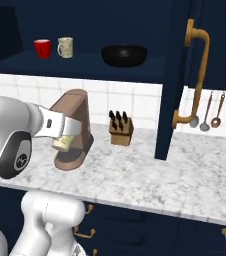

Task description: Gather all objects into one cabinet and sort the glasses and bowls to opposite sides.

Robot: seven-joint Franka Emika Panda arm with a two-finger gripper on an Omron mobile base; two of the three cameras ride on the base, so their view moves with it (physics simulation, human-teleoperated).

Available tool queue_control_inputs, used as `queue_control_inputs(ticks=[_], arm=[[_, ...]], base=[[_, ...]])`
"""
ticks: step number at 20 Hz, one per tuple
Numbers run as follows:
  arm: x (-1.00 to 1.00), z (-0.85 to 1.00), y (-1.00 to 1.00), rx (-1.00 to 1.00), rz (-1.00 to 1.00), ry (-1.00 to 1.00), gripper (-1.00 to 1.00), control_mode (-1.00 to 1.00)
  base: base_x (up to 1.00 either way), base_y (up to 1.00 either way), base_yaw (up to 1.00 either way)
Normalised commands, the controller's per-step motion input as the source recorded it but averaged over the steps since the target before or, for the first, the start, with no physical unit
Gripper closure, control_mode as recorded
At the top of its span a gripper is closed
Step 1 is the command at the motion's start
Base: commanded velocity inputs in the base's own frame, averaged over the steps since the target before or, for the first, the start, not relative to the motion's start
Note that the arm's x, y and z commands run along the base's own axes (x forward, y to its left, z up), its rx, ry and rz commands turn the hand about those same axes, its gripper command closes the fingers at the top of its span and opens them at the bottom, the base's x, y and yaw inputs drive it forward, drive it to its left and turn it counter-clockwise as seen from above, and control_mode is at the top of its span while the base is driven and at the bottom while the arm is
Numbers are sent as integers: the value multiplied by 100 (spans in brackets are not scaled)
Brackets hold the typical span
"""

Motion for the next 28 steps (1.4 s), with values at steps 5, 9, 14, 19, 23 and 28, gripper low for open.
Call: queue_control_inputs(ticks=[5, 9, 14, 19, 23, 28], arm=[[0, 0, 0, 0, 0, 0, 100, 100], [0, 0, 0, 0, 0, 0, 100, 100], [0, 0, 0, 0, 0, 0, 100, 100], [0, 12, 0, 0, 5, 0, 100, -100], [0, 64, 15, 0, 30, 0, 100, -100], [0, 76, 51, 0, 21, -1, 100, -100]], base=[[30, 2, -7], [15, 0, -18], [3, 0, -9], [0, 0, 0], [0, 0, 0], [0, 0, 0]])
